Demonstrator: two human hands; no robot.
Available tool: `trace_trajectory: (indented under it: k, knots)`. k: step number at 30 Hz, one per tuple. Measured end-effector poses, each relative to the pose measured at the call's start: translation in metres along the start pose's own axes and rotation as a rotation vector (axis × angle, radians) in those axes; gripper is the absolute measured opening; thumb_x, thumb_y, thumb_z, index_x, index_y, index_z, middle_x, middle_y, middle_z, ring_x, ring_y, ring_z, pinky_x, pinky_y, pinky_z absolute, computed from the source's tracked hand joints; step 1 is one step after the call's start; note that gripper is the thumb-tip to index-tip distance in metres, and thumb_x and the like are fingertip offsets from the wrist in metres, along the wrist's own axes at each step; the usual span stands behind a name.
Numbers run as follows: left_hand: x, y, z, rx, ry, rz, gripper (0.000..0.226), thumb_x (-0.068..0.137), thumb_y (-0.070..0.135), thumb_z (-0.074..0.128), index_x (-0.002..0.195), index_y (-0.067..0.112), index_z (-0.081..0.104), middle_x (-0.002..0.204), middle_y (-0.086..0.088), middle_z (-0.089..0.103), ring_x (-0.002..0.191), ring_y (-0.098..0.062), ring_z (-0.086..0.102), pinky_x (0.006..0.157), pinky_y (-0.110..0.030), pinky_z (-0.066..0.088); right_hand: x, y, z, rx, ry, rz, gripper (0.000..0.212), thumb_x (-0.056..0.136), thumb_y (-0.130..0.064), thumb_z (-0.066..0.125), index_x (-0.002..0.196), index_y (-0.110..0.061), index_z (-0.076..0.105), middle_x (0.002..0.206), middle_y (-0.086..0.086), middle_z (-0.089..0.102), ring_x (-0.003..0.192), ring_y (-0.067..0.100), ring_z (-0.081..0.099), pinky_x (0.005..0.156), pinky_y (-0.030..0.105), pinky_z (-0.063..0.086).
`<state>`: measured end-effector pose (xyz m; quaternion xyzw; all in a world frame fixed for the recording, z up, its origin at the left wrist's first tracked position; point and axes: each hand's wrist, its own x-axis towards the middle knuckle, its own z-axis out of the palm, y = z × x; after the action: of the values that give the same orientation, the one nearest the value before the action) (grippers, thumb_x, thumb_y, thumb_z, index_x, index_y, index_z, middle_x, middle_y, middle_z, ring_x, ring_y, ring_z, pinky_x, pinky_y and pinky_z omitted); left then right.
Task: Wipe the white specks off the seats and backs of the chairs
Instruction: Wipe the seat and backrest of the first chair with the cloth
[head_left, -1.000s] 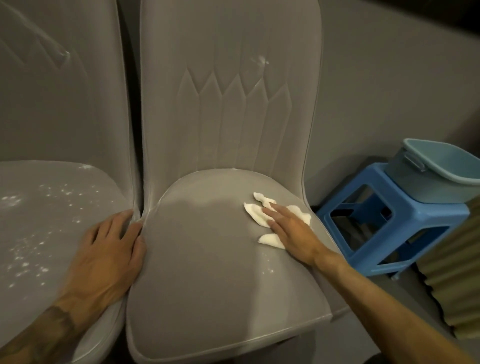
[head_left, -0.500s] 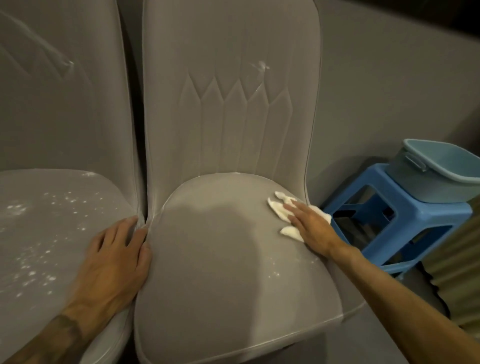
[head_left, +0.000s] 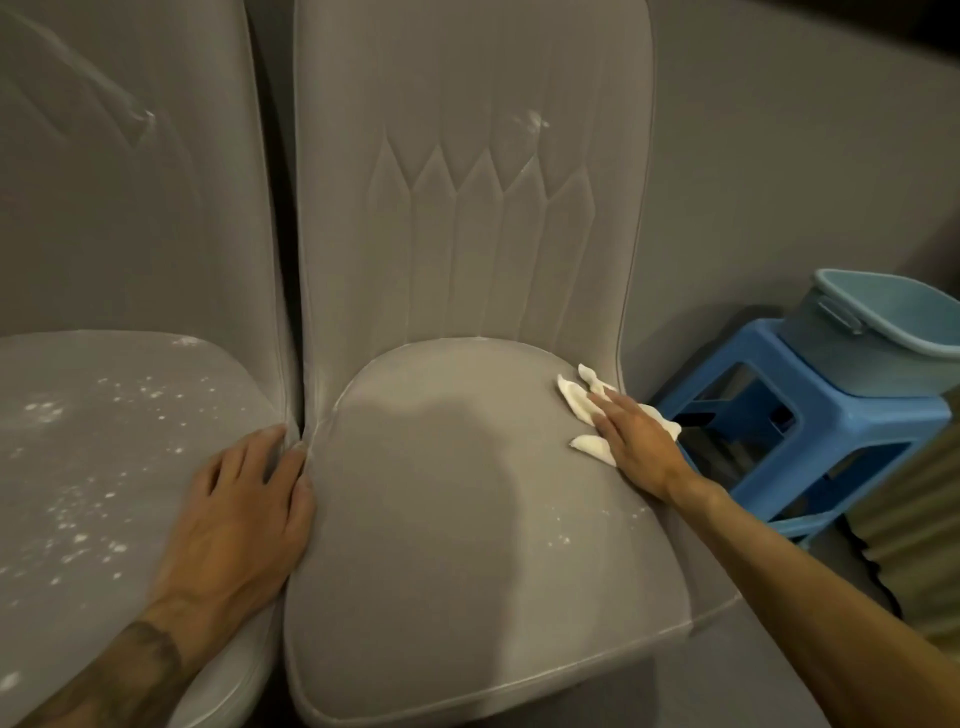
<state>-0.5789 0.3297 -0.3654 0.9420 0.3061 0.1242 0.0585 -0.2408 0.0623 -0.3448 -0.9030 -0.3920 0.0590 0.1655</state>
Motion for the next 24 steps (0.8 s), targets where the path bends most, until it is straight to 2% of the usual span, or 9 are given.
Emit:
trace_trajectory:
  k: [2, 5, 8, 11, 13, 16, 18, 22, 24]
  knots:
    - [0.000, -0.001, 0.000, 0.006, 0.006, 0.007, 0.058, 0.099, 0.037, 0.032, 0.132, 0.006, 0.067, 0.141, -0.018, 0.058, 0.130, -0.036, 0.055, 0.107, -0.054, 0.044, -0.027, 0.007, 0.005, 0.003, -0.012, -0.036, 0.047, 0.107, -0.037, 0.039, 0.152, -0.025, 0.040, 0.160, 0.000, 0.035, 0.148, 0.014, 0.028, 0.123, 0.030, 0.018]
    - [-0.001, -0.002, 0.002, 0.016, -0.009, 0.013, 0.057, 0.099, 0.037, 0.033, 0.132, 0.005, 0.067, 0.140, -0.020, 0.058, 0.128, -0.038, 0.057, 0.106, -0.056, 0.045, -0.048, 0.019, 0.001, -0.048, -0.058, -0.071, 0.052, 0.105, -0.049, 0.032, 0.154, -0.033, 0.035, 0.160, -0.008, 0.032, 0.147, 0.009, 0.027, 0.120, 0.022, 0.016]
    - [-0.001, -0.001, 0.001, 0.008, -0.002, 0.011, 0.058, 0.099, 0.037, 0.032, 0.133, 0.005, 0.066, 0.140, -0.019, 0.058, 0.129, -0.037, 0.056, 0.108, -0.056, 0.044, -0.016, 0.014, -0.004, -0.057, -0.051, -0.012, 0.049, 0.106, -0.038, 0.035, 0.153, -0.022, 0.037, 0.161, 0.001, 0.033, 0.149, 0.015, 0.028, 0.122, 0.025, 0.018]
    - [-0.001, -0.002, 0.001, 0.007, 0.013, 0.013, 0.057, 0.099, 0.036, 0.033, 0.133, 0.005, 0.066, 0.140, -0.019, 0.058, 0.129, -0.037, 0.055, 0.107, -0.055, 0.044, -0.010, 0.003, -0.001, -0.001, 0.013, 0.013, 0.047, 0.107, -0.033, 0.040, 0.152, -0.020, 0.039, 0.160, 0.003, 0.034, 0.149, 0.016, 0.028, 0.120, 0.026, 0.018]
    - [-0.001, -0.003, 0.002, 0.011, 0.010, 0.014, 0.056, 0.099, 0.036, 0.034, 0.133, 0.005, 0.066, 0.141, -0.020, 0.058, 0.129, -0.038, 0.055, 0.106, -0.056, 0.045, -0.038, 0.004, 0.006, 0.033, 0.006, -0.032, 0.048, 0.106, -0.043, 0.039, 0.153, -0.029, 0.038, 0.160, -0.004, 0.033, 0.148, 0.011, 0.027, 0.121, 0.027, 0.018]
    - [0.000, -0.004, 0.005, 0.007, 0.008, 0.013, 0.056, 0.100, 0.037, 0.033, 0.132, 0.005, 0.066, 0.140, -0.020, 0.058, 0.128, -0.038, 0.056, 0.106, -0.056, 0.044, -0.080, 0.013, 0.008, 0.056, -0.062, -0.069, 0.052, 0.101, -0.065, 0.027, 0.151, -0.050, 0.028, 0.160, -0.020, 0.025, 0.144, -0.002, 0.025, 0.118, 0.025, 0.019]
    - [0.000, -0.003, 0.005, 0.004, 0.009, 0.011, 0.056, 0.099, 0.037, 0.033, 0.132, 0.006, 0.066, 0.140, -0.020, 0.058, 0.128, -0.038, 0.056, 0.106, -0.056, 0.044, -0.072, 0.014, 0.001, 0.081, -0.074, -0.070, 0.054, 0.100, -0.062, 0.029, 0.151, -0.046, 0.032, 0.161, -0.016, 0.027, 0.146, 0.002, 0.025, 0.119, 0.026, 0.019]
    - [0.001, -0.004, 0.005, 0.009, -0.005, 0.006, 0.056, 0.099, 0.037, 0.033, 0.133, 0.006, 0.065, 0.140, -0.020, 0.057, 0.128, -0.038, 0.055, 0.107, -0.056, 0.045, -0.036, -0.009, -0.002, 0.041, 0.007, 0.024, 0.048, 0.105, -0.036, 0.041, 0.150, -0.020, 0.042, 0.159, 0.002, 0.035, 0.148, 0.017, 0.029, 0.120, 0.025, 0.016]
    - [0.000, -0.003, 0.004, 0.004, 0.009, 0.004, 0.055, 0.099, 0.037, 0.033, 0.131, 0.005, 0.066, 0.139, -0.019, 0.058, 0.126, -0.038, 0.056, 0.106, -0.057, 0.045, -0.047, -0.023, 0.009, 0.030, 0.023, -0.007, 0.047, 0.107, -0.035, 0.041, 0.152, -0.024, 0.040, 0.160, 0.000, 0.032, 0.146, 0.014, 0.030, 0.121, 0.021, 0.014]
